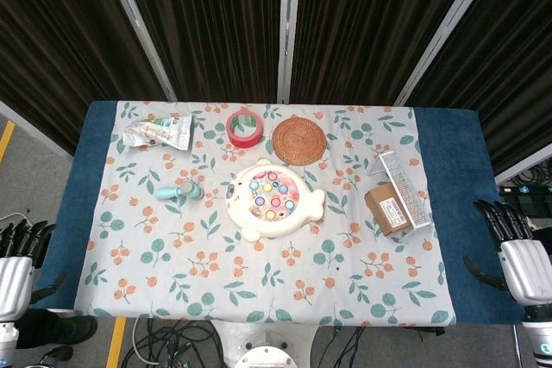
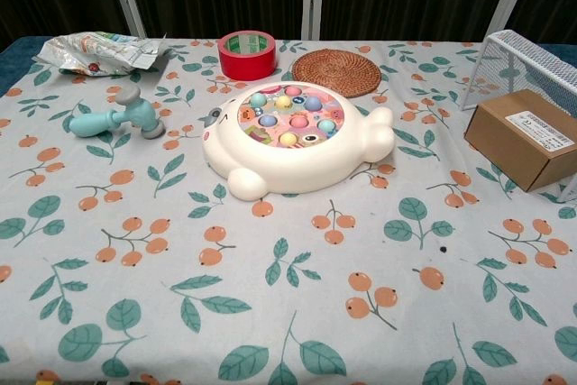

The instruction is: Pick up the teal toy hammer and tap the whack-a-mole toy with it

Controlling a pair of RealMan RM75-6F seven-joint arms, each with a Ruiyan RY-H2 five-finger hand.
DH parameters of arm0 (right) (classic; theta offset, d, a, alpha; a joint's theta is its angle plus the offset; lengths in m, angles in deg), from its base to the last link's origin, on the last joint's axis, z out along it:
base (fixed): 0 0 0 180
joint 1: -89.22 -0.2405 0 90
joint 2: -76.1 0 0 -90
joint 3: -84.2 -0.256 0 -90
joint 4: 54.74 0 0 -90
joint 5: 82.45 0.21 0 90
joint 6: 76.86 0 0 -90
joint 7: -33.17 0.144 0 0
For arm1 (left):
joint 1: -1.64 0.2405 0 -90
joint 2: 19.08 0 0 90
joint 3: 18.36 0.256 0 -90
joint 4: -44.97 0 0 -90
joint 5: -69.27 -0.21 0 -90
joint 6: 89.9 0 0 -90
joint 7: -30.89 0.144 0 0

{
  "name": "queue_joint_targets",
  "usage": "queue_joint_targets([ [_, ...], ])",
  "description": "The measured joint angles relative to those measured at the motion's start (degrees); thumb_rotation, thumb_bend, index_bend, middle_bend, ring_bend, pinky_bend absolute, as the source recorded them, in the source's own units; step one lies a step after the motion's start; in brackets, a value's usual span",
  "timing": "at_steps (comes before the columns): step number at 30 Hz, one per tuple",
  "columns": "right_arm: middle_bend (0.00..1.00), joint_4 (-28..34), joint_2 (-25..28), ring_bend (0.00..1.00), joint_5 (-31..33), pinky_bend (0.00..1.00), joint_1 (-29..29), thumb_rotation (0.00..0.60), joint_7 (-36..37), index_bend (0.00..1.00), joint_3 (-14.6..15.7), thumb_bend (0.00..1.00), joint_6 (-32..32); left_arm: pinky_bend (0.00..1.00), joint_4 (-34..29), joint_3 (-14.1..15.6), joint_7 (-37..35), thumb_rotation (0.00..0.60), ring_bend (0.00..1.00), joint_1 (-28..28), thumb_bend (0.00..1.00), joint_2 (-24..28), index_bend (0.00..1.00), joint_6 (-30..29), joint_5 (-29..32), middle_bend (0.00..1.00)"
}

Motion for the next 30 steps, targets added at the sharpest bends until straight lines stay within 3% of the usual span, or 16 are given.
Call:
queue_joint_targets([
  [11,0.08,0.13,0.07,0.00,-0.37,0.00,0.84,0.600,-0.04,0.01,0.14,0.18,-1.46,0.00,-0.48,-0.28,1.03,0.600,0.02,-1.32,0.16,-0.33,0.17,1.03,-1.24,0.14],
  [17,0.08,-0.79,0.00,0.00,-1.32,0.00,1.25,0.600,0.72,0.01,0.23,0.18,-2.56,0.00,-1.93,-2.28,0.61,0.600,0.02,-5.86,0.16,0.91,0.17,4.74,-2.66,0.14],
  [23,0.08,-1.60,-0.11,0.00,-2.07,0.00,1.49,0.600,1.37,0.01,0.40,0.18,-3.28,0.01,-2.83,-5.88,-2.39,0.600,0.03,-13.39,0.16,1.49,0.18,13.92,-1.15,0.14],
  [30,0.08,-1.92,-0.19,0.00,-1.36,0.00,1.61,0.600,1.62,0.01,0.28,0.18,-3.08,0.05,-1.49,-10.47,-6.50,0.600,0.07,-24.18,0.16,-0.67,0.23,30.32,8.54,0.18],
])
